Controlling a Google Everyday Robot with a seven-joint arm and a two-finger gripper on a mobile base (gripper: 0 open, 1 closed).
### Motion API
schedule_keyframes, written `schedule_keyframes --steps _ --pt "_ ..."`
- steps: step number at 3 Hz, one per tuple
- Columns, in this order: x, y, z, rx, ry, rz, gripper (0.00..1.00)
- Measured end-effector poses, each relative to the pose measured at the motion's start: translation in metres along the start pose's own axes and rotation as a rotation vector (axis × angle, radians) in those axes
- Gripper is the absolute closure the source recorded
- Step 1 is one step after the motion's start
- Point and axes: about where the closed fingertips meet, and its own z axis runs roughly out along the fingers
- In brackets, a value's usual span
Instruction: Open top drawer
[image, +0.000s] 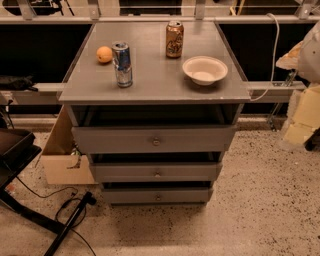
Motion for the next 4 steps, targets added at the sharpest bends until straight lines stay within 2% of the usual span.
schedule_keyframes --steps 1,2,3,4 --pt "0.000 0.000 0.000 0.000 0.000 0.000 0.00" --pt "-0.008 0.006 0.034 -0.008 -0.017 -0.016 0.00" --pt "-0.025 0.017 0.106 -0.012 -0.015 -0.052 0.00" --pt "-0.049 0.009 0.196 -0.005 0.014 -0.098 0.00"
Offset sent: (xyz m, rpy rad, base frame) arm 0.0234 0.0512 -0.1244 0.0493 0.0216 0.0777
